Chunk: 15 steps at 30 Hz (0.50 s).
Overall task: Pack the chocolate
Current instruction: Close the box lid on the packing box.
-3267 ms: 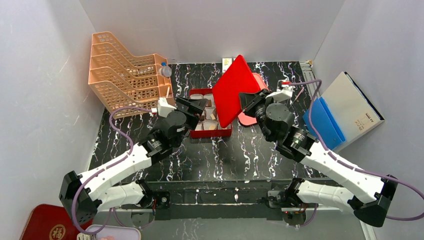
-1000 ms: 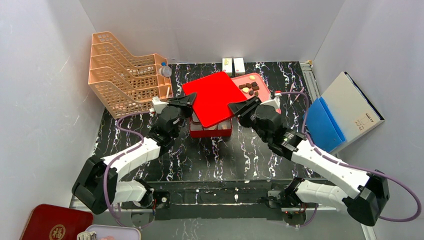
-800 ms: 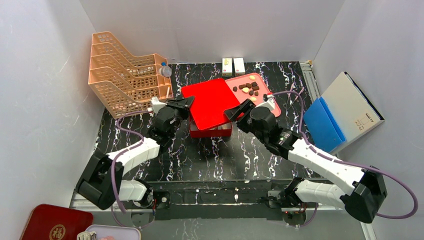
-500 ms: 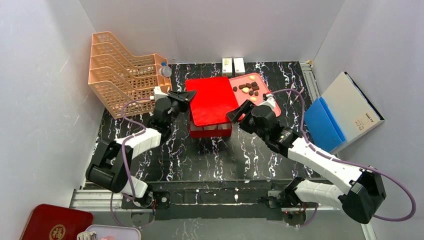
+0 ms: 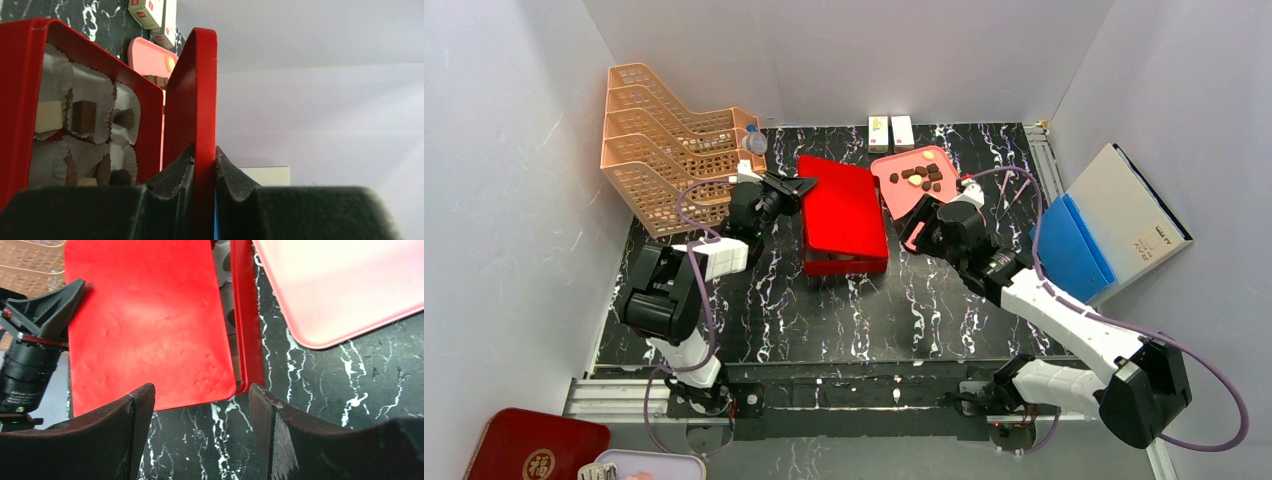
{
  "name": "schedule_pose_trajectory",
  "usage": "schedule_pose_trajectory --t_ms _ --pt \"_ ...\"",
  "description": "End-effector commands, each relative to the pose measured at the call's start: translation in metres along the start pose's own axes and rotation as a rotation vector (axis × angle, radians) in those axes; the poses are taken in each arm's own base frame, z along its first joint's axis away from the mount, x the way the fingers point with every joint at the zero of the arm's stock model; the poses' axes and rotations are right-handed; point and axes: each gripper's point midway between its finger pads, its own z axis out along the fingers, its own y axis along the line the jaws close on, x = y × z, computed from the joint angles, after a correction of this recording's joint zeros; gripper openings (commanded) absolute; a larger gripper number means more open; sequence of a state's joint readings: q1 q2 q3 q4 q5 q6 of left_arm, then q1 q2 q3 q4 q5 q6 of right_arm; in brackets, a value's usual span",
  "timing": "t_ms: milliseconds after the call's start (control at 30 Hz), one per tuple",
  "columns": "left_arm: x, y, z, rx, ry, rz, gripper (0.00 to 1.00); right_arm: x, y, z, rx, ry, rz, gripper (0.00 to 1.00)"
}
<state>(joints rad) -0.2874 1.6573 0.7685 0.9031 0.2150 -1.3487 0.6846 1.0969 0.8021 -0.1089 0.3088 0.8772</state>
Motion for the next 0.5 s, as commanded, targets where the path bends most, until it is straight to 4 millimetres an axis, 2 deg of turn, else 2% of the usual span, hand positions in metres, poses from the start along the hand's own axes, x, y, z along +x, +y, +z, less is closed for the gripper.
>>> schedule_pose_trajectory --t_ms 0,200,467 --pt "-0.001 -0.044 0.004 0.17 0.057 0.019 0.0 -0.009 -0.002 0.012 -0.008 -0.009 -0.068 0.77" --pt "-0.014 -0.05 0.007 0.231 0.046 -0.041 0.0 -0.003 -0.013 0.034 0.0 0.035 -0.099 0.77" --pt "-0.019 -0.054 0.015 0.26 0.084 -0.052 0.0 -0.015 -0.019 0.069 -0.046 0.057 -0.098 0.77"
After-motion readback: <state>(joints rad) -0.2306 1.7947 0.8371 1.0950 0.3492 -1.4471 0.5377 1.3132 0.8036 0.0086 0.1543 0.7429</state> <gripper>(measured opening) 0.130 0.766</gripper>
